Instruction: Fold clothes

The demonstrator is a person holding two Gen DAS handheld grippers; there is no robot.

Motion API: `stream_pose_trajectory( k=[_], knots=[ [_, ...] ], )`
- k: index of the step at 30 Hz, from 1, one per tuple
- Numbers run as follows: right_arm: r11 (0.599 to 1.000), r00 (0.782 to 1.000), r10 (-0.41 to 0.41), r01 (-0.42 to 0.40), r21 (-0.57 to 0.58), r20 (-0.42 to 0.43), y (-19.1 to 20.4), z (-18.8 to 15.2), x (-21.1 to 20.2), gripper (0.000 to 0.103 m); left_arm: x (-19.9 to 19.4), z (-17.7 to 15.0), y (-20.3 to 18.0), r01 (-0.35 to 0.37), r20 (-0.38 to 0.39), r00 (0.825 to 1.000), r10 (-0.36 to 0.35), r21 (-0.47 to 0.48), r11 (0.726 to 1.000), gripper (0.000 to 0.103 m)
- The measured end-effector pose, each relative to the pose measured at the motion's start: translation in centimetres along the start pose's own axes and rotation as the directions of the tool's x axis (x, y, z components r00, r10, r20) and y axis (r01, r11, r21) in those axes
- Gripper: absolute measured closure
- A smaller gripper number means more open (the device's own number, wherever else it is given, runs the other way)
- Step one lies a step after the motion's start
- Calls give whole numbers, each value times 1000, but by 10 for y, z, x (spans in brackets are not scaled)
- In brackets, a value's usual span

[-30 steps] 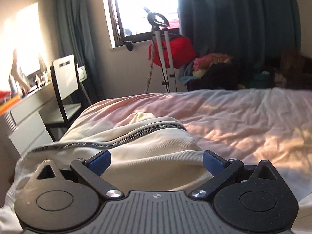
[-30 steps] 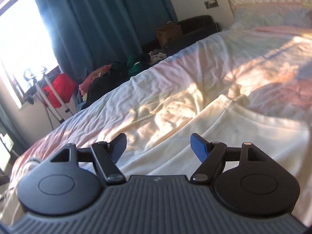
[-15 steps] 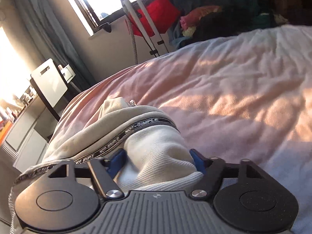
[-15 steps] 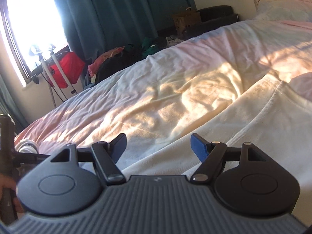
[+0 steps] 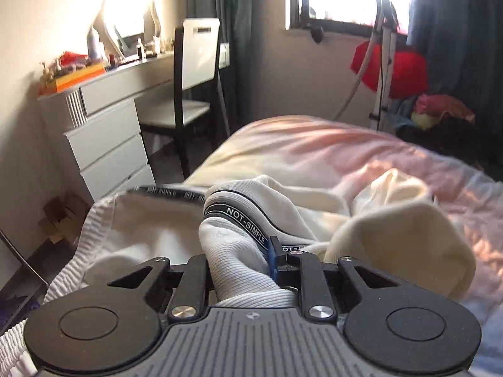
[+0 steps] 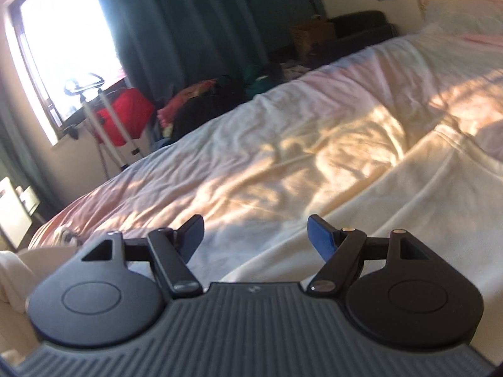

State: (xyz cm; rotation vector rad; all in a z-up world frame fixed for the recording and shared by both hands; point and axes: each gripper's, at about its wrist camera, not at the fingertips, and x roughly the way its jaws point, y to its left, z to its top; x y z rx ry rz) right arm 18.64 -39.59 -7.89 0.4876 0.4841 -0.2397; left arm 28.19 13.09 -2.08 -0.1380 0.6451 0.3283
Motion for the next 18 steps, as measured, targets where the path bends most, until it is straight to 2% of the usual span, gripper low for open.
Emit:
stream_pose_trajectory(
  k=[3, 4, 6, 7, 8, 12, 14, 18],
  knots=[
    [998, 998, 57, -57, -27, -12, 10, -3, -4, 28, -2, -11, 38, -1, -46, 999, -1, -26, 1000, 77],
    [996, 997, 76, -76, -35, -17, 13, -4, -6, 28, -10, -14, 38, 0, -32, 999, -1, -30, 1000, 71],
    [992, 993, 113, -114, -53, -26, 19, -6, -9, 28, -28, -19, 39, 2, -6, 1000, -3, -38, 999, 49],
    [989, 991, 131, -133, -61, -31, 23, -7, -10, 28, -37, -22, 39, 4, 8, 1000, -3, -42, 999, 32],
    [986, 988, 150, -152, -69, -36, 26, -8, -11, 28, -47, -25, 39, 8, 19, 1000, -7, -48, 999, 22],
    [970, 974, 220, -224, -91, -48, 34, -11, -18, 28, -94, -36, 36, 50, 58, 997, -44, -92, 995, 20],
    [962, 966, 254, -257, -94, -46, 35, -12, -23, 28, -117, -41, 34, 71, 77, 995, -62, -113, 991, 15],
    [946, 951, 302, -307, -105, -61, 36, -15, -29, 28, -159, -65, 31, 153, 133, 982, -135, -135, 979, 11]
  ],
)
